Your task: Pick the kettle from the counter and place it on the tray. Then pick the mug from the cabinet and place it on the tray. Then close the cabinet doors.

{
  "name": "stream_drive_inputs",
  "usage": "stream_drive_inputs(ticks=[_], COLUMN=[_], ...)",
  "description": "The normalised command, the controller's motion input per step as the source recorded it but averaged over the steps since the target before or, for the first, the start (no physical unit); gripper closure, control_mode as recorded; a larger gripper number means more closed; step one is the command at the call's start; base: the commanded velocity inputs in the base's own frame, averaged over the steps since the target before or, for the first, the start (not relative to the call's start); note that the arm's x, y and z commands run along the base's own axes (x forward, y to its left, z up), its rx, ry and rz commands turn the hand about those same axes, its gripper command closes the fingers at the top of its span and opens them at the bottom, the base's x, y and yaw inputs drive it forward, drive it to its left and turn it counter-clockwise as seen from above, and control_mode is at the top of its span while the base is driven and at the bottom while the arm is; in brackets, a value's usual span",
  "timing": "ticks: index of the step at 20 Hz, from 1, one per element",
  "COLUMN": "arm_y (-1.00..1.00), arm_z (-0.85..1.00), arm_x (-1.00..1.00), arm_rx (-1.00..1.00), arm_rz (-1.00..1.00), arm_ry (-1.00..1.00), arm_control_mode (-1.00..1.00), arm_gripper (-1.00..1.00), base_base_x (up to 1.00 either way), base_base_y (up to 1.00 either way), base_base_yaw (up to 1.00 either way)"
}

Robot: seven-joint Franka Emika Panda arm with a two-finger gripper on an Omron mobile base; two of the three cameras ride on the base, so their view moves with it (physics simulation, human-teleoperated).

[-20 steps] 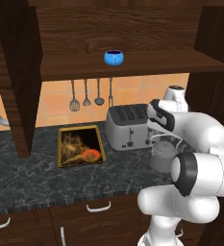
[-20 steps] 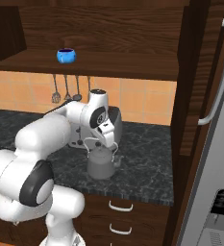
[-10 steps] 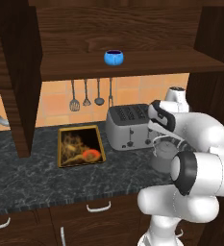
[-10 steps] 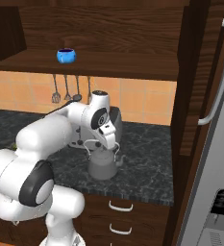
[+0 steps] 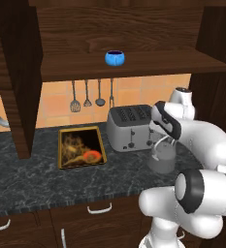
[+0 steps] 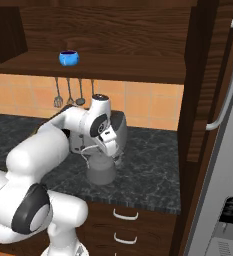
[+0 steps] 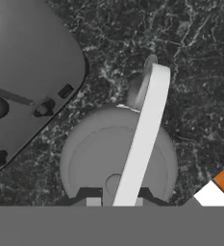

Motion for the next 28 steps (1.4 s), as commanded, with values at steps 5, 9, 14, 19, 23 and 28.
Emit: stream_drive_inputs(ticks=[5,9,14,19,23,28], arm_y=[0.55,0.56,0.58,0.67,0.80,0.84], arm_z=[0.43,0.36,0.27,0.12,0.14,0.06], arm_x=[-0.31,-0.43,-0.35,-0.11,0.00,-0.01], arm_rx=[0.03,0.00,0.00,0.00,-0.01,0.00], arm_rz=[-0.13,-0.17,-0.18,-0.22,-0.13,-0.01], arm_ry=[-0.05,0.00,-0.02,-0.12,-0.12,-0.20], arm_control_mode=[-1.00,-1.00,-1.00,-1.00,-1.00,-1.00], arm_gripper=[1.00,1.00,1.00,1.00,1.00,1.00], base_base_x=[0.00,0.00,0.00,0.00,0.00,0.00], base_base_y=[0.00,0.00,0.00,0.00,0.00,0.00], base_base_yaw=[0.00,0.00,0.00,0.00,0.00,0.00])
